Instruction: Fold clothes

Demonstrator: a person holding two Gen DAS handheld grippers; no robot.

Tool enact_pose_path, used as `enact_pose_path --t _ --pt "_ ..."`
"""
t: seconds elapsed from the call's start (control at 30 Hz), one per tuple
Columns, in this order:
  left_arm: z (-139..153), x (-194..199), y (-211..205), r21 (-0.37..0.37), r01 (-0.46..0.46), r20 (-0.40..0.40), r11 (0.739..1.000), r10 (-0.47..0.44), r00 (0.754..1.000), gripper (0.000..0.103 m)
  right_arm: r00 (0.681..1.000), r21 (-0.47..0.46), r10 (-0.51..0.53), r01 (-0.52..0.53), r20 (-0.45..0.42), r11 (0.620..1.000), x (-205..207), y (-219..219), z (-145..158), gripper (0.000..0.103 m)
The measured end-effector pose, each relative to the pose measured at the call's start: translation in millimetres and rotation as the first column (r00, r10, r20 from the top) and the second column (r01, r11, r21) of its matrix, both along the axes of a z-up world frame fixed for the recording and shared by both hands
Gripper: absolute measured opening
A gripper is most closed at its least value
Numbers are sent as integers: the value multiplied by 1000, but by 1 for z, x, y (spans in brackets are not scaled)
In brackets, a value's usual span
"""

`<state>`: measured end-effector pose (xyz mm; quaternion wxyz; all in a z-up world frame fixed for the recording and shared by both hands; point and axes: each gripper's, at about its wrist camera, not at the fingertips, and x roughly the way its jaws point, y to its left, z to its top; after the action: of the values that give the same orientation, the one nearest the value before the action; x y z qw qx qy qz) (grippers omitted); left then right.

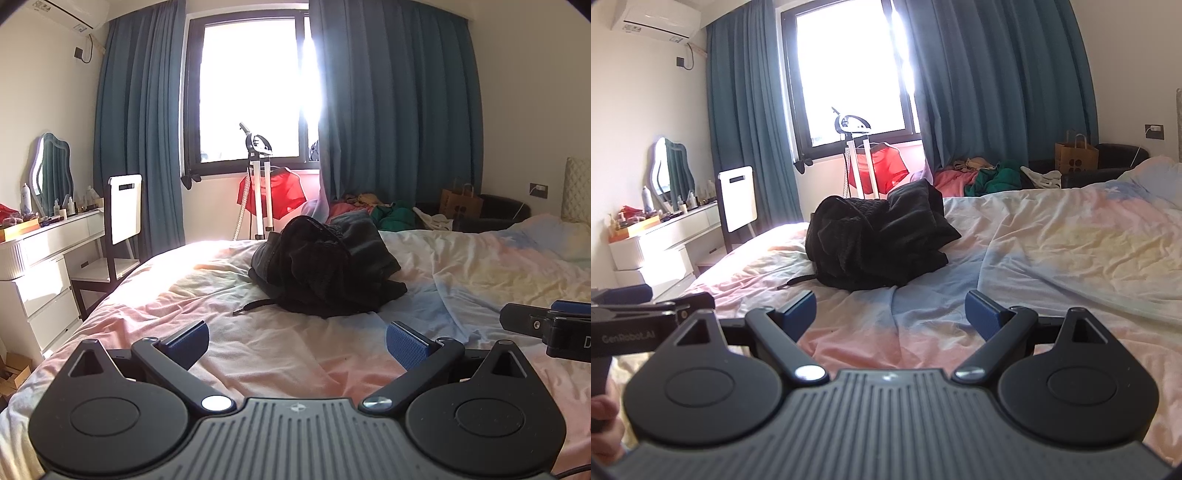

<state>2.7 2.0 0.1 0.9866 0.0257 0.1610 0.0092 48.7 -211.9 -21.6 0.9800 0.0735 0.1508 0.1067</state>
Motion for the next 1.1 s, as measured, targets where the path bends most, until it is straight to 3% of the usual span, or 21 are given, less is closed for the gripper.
enact_pose_path --t 1.1 --pt "-15 11 0 4 -22 -34 1000 22 999 103 998 29 -64 64 16 998 2 -6 12 89"
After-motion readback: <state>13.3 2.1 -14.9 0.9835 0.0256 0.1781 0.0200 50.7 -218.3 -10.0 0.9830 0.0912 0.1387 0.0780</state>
